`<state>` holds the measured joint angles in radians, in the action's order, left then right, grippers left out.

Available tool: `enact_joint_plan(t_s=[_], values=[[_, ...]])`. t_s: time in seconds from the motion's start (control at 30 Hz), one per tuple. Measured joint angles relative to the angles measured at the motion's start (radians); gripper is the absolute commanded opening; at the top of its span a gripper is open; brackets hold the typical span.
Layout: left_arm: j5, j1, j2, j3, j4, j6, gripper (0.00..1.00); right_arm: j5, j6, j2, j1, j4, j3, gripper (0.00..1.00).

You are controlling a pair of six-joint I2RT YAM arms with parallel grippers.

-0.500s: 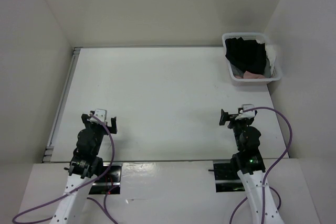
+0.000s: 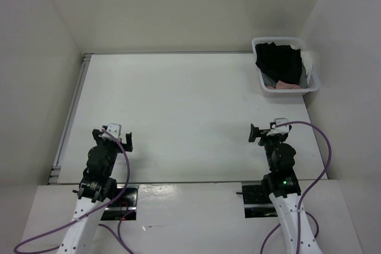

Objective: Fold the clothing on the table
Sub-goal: Grab the skirt from the pile

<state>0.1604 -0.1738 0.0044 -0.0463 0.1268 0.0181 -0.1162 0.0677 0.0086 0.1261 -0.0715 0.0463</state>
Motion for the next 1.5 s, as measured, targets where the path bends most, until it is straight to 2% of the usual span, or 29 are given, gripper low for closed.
enact_joint_plan(t_s=[0.6,0.77,1.0,1.2,1.33,1.5], values=[[0.000,0.000,0.000,0.000,0.000,0.000,1.00,0.002,0.002,0.000,0.000,0.000,0.000,0.98],[0.000,0.000,0.000,0.000,0.000,0.000,1.00,0.046,0.019,0.000,0.000,-0.008,0.006,0.98],[0.000,0.000,0.000,0.000,0.000,0.000,1.00,0.007,0.015,0.000,0.000,0.017,0.166,0.98],[0.000,0.000,0.000,0.000,0.000,0.000,1.00,-0.038,-0.025,0.000,0.000,0.160,0.361,0.98],[0.000,0.000,0.000,0.000,0.000,0.000,1.00,-0.036,0.034,-0.003,-0.001,0.280,0.431,0.98],[0.000,0.000,0.000,0.000,0.000,0.000,1.00,0.034,0.162,-0.004,-0.001,0.356,0.438,0.98]])
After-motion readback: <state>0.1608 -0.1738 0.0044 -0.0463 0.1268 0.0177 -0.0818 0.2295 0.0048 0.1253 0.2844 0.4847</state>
